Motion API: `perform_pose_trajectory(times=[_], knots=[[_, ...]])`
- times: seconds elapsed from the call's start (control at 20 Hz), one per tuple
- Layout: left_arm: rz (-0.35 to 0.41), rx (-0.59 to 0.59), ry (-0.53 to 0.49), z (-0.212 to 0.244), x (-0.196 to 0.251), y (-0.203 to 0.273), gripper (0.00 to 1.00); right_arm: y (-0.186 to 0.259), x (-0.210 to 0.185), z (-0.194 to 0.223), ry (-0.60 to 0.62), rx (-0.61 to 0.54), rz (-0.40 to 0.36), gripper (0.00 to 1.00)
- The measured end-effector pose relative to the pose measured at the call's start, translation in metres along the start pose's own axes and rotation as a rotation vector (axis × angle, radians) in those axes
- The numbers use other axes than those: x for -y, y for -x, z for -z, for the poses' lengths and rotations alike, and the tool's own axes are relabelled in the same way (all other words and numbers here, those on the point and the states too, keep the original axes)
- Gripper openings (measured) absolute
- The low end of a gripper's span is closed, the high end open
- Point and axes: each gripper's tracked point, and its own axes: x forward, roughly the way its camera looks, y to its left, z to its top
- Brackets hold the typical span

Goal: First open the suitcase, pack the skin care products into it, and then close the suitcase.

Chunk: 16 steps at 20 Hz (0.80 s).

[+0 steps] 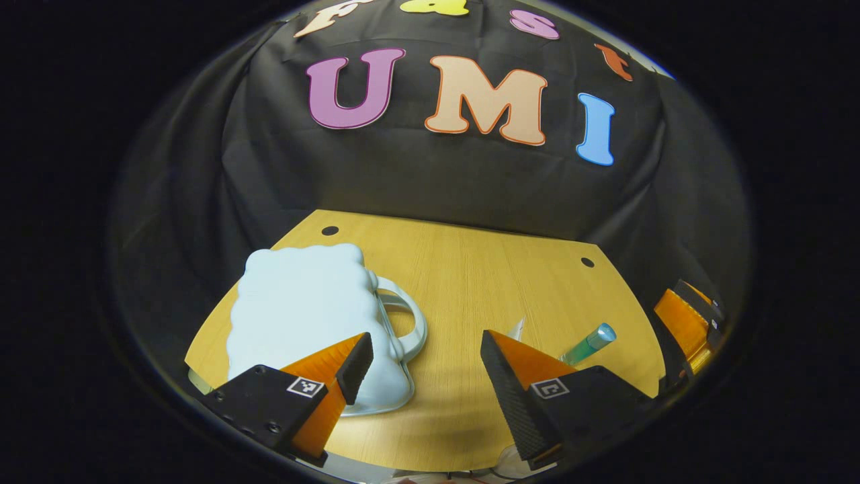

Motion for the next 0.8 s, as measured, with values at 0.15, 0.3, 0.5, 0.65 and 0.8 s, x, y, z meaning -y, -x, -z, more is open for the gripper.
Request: perform_pose_trajectory(times=[0.15,0.3,0.5,0.65,0.8], knots=[[0.004,-0.007,-0.008,0.003,0.001,-0.001,0.95,0.000,0.000,0.002,-0.003,-0.003,0.004,0.98],[0.009,-0.013,-0.006,0.004,0.001,-0.002,0.95,0.000,-0.002,0.002,-0.002,-0.009,0.004,0.98],[0.018,-0.017,-0.003,0.006,0.001,-0.006,0.95,-0.003,-0.004,0.003,0.003,-0.015,0.005,0.98],[0.042,-0.012,0.019,0.005,0.004,-0.004,0.95,-0.007,-0.010,0.007,0.004,-0.031,-0.004,0.98],[0.044,-0.023,0.024,0.008,0.003,-0.006,0.95,-0.010,-0.017,0.013,0.023,-0.048,-0.020,0.98]])
